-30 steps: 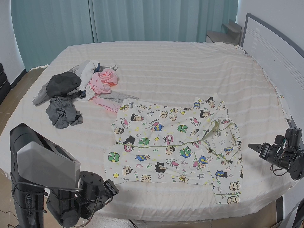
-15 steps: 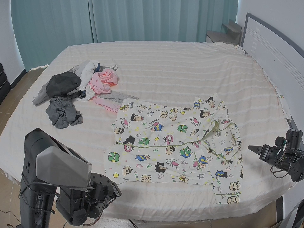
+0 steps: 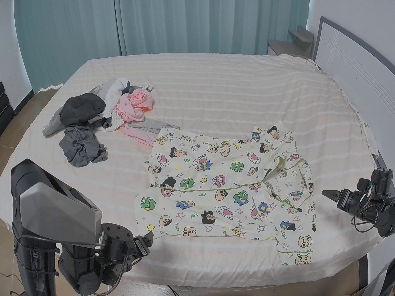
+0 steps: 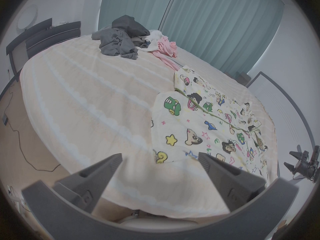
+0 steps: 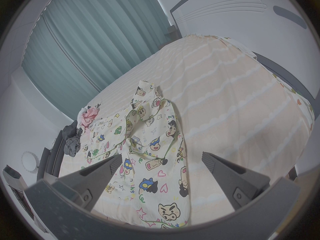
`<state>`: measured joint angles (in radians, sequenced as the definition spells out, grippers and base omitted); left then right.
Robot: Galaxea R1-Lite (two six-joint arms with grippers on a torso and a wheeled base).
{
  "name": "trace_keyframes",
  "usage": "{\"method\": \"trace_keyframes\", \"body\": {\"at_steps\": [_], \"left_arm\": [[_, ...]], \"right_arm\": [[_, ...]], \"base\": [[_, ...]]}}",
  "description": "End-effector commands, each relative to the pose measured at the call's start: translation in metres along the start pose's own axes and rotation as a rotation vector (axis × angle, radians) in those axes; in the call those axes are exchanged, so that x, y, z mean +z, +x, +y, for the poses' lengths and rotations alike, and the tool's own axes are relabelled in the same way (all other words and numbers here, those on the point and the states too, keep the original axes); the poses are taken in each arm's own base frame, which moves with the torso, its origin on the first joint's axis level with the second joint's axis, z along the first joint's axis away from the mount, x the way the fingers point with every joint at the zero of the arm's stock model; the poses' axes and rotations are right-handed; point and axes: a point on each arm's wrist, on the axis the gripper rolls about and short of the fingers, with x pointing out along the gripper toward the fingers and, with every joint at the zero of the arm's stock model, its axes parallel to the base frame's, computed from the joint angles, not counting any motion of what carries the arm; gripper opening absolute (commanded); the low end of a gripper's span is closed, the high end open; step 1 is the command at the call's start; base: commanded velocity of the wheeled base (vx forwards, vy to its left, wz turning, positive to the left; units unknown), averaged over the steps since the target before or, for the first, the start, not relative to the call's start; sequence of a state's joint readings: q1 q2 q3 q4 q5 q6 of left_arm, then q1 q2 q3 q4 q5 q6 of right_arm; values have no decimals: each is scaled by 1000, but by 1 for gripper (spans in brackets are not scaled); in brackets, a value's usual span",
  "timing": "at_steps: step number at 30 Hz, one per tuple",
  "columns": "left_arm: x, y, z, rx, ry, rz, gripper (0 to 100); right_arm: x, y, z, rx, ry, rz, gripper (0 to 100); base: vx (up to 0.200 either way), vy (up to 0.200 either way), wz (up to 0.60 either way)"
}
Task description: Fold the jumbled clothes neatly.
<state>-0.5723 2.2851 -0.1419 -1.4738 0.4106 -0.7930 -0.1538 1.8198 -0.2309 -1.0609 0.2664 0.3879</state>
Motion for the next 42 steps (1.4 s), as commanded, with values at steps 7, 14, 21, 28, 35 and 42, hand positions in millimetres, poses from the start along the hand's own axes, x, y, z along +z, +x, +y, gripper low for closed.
{"method": "trace_keyframes", "body": {"at_steps": [7,14,21,28,35,42], "left_arm": [[0,-6,2,-25,-1,30,100],[-15,22,-3,-16,28,45,100],[-14,37,-13,-44,29,18,100],[-18,51,-18,-51,68,9,100],[-15,60,-28,-71,78,-13,100],[-13,63,-32,-81,74,-29,0]], "right_arm": [[-1,0,-1,-2,4,5,100],[0,-2,0,-1,3,-3,100],[-2,-5,-1,-5,4,0,100],[-2,-5,0,-5,1,0,100],[-5,-6,-1,-9,4,10,100],[-13,-6,-5,-28,13,51,100]], "base": [[0,0,0],[0,0,0],[0,0,0],[0,0,0],[0,0,0],[0,0,0]]}}
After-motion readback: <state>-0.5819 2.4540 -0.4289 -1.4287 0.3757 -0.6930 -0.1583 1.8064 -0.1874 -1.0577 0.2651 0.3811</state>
